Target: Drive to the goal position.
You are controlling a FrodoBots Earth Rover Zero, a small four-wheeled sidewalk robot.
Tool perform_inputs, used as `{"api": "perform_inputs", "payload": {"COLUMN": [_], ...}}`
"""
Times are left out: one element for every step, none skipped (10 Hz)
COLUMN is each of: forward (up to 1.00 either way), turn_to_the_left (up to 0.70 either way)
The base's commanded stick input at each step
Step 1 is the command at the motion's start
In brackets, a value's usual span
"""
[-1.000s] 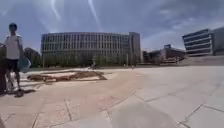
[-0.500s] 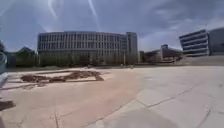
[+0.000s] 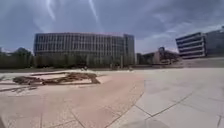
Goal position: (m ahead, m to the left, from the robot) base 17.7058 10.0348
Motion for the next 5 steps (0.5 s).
{"api": "perform_inputs", "payload": {"forward": [0.50,0.50,0.50,0.50,0.50], "turn_to_the_left": [0.00,0.00,0.00,0.00,0.00]}}
